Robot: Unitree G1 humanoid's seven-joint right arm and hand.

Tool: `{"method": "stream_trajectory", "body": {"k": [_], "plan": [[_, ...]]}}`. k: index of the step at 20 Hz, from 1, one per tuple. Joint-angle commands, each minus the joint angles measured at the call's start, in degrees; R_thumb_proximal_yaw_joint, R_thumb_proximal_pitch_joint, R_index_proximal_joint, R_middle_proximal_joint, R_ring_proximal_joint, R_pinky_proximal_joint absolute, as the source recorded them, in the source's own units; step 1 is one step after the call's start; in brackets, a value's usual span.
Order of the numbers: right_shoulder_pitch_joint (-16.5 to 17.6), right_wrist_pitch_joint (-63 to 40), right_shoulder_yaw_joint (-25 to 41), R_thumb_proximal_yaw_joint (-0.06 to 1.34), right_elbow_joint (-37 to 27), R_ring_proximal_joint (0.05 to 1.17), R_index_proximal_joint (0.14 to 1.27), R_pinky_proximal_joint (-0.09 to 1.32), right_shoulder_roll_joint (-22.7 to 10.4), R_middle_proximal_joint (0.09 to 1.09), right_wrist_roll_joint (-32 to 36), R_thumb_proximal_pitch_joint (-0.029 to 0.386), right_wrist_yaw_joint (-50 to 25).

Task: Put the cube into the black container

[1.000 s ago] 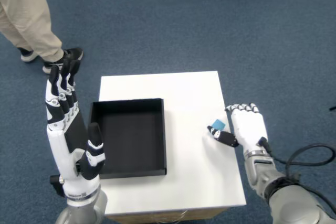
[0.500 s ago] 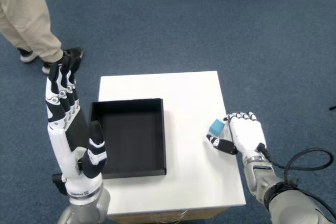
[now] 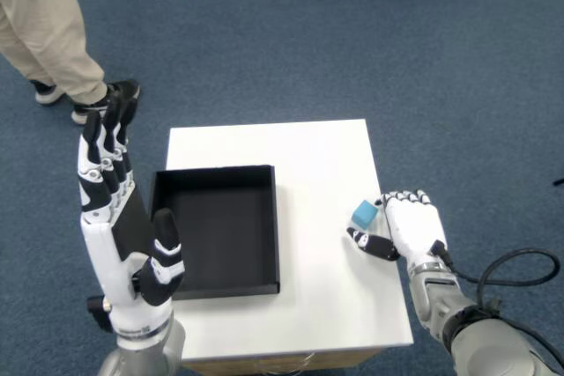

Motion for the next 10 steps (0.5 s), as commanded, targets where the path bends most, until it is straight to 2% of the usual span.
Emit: {"method": "stream_trajectory", "body": {"k": [1, 10], "plan": [[-2.3, 0.6, -1.1, 0.47, 1.2, 0.22, 0.48, 0.06, -1.0, 0.27, 0.8, -0.020, -0.4], [-2.7, 0.8, -1.1, 0.46, 1.3, 0.22, 0.49, 0.05, -1.1, 0.27, 0.7, -0.019, -0.2]]}}
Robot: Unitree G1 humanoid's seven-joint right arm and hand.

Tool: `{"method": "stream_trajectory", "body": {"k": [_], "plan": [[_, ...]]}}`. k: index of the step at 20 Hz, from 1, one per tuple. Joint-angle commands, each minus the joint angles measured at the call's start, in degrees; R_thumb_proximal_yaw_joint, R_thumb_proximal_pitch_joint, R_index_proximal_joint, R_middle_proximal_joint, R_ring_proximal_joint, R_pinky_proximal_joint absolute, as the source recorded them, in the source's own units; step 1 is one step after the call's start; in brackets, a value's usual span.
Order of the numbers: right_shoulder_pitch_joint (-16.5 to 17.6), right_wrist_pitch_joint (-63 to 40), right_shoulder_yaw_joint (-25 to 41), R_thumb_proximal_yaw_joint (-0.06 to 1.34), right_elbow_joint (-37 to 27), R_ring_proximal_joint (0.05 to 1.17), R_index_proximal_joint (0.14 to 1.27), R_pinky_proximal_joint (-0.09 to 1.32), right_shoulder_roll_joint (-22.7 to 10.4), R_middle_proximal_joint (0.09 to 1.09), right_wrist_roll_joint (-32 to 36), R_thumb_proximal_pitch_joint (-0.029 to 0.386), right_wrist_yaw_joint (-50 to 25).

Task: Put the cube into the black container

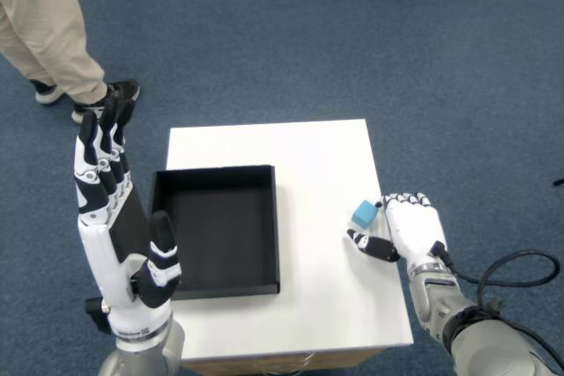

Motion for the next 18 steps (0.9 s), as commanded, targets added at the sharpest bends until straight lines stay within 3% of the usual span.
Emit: {"method": "stream_trajectory", "body": {"k": [1, 18], "plan": [[-2.7, 0.8, -0.5, 0.45, 1.3, 0.22, 0.49, 0.05, -1.2, 0.27, 0.6, -0.019, -1.1], [-2.8, 0.8, 0.2, 0.43, 1.3, 0.24, 0.52, 0.10, -1.2, 0.29, -0.2, -0.017, -1.0]]}}
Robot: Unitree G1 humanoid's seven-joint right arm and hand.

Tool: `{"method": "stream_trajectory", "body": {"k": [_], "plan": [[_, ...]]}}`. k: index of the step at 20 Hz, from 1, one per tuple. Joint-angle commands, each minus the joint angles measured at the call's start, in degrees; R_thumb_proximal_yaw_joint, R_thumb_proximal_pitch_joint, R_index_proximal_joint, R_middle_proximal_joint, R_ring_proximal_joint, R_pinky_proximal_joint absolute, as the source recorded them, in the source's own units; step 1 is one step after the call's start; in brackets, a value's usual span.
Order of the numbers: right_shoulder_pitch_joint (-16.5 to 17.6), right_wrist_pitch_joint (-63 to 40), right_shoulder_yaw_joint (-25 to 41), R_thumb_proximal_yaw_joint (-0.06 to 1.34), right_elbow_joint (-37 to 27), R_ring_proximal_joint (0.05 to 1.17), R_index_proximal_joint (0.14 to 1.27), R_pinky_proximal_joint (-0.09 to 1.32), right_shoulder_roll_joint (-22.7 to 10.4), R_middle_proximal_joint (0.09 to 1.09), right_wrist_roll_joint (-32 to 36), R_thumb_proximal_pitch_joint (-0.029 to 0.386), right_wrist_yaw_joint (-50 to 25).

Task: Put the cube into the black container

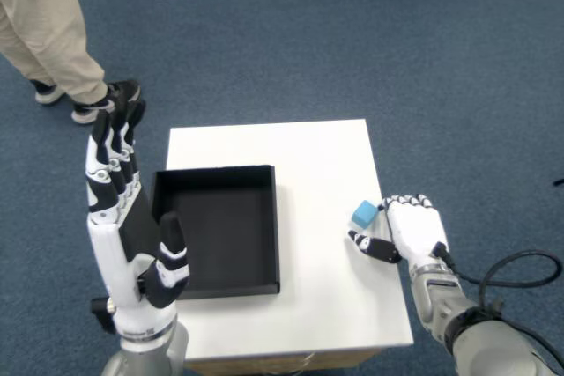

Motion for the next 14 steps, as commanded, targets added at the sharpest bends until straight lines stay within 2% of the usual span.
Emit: {"method": "stream_trajectory", "body": {"k": [1, 14], "plan": [[-3.0, 0.8, -0.2, 0.43, 1.3, 0.24, 0.52, 0.10, -0.8, 0.29, -0.2, -0.016, -1.5], [-5.0, 0.5, 0.3, 0.42, 1.3, 0.25, 0.53, 0.13, 0.3, 0.29, -0.8, -0.012, -3.9]]}}
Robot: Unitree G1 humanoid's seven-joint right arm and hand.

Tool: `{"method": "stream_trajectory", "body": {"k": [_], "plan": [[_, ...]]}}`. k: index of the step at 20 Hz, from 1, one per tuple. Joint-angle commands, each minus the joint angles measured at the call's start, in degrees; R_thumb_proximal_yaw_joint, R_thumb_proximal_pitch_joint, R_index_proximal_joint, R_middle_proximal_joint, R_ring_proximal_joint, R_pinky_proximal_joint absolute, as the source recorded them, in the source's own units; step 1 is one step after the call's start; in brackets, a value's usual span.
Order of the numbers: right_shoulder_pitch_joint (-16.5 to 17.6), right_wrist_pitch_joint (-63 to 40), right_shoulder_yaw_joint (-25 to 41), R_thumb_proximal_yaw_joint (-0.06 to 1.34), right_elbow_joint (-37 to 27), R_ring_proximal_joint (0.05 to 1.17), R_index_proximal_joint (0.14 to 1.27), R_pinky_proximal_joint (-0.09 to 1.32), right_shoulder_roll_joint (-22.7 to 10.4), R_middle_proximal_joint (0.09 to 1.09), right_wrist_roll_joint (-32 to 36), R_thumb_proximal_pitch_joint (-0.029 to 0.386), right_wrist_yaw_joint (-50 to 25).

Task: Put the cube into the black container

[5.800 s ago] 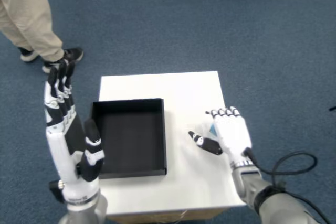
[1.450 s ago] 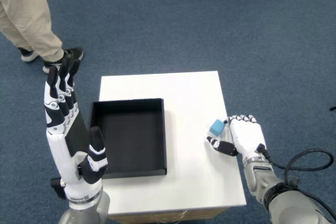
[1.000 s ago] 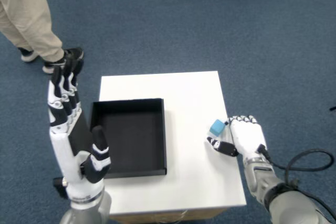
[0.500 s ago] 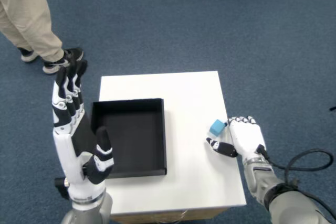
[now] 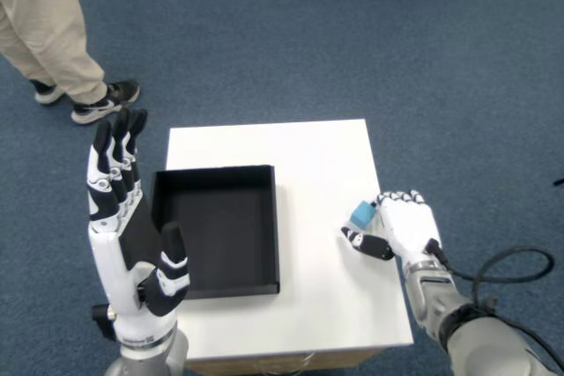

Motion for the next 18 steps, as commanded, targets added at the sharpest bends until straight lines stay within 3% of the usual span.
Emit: {"method": "stream_trajectory", "body": {"k": [1, 9, 18], "plan": [[-3.9, 0.5, -0.3, 0.42, 1.3, 0.25, 0.53, 0.13, -0.8, 0.29, -0.1, -0.011, -3.4], [-5.7, 0.6, -0.2, 0.42, 1.4, 0.25, 0.52, 0.14, -0.4, 0.28, -0.4, -0.010, -4.6], [-4.3, 1.2, 0.1, 0.43, 1.3, 0.24, 0.53, 0.15, -1.5, 0.28, -0.7, -0.009, -2.9]]}}
